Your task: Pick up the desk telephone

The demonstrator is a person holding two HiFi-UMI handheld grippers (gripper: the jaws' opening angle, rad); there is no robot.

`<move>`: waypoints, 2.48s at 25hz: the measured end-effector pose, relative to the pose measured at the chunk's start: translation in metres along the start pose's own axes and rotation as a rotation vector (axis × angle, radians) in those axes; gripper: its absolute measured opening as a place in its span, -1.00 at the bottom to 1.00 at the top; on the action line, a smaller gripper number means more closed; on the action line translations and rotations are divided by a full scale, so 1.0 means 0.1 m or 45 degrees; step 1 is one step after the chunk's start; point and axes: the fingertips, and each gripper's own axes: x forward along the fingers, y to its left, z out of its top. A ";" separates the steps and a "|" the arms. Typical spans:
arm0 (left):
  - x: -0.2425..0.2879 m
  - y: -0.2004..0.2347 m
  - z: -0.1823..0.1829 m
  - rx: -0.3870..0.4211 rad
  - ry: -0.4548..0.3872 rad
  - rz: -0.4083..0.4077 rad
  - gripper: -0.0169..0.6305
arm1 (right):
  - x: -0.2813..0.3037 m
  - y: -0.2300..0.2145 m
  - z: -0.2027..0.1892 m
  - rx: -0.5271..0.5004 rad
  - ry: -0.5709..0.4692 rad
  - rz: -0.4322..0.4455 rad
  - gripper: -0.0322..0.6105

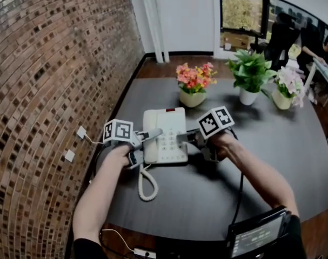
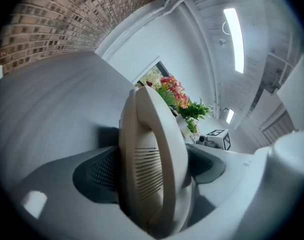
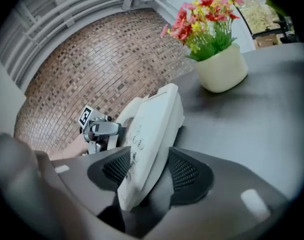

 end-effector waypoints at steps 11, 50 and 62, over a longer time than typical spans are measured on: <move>-0.12 -0.34 0.02 0.113 -0.162 -0.273 0.42 | -0.22 0.15 0.06 -0.106 -0.179 0.152 -0.26; -2.16 -2.89 -1.46 -0.213 -0.827 -1.115 0.50 | -1.93 2.55 -0.54 -0.404 -0.701 0.576 -0.19; -2.21 -3.54 -1.95 -0.168 -0.759 -1.222 0.50 | -2.15 2.77 -0.81 -0.349 -0.747 0.576 -0.22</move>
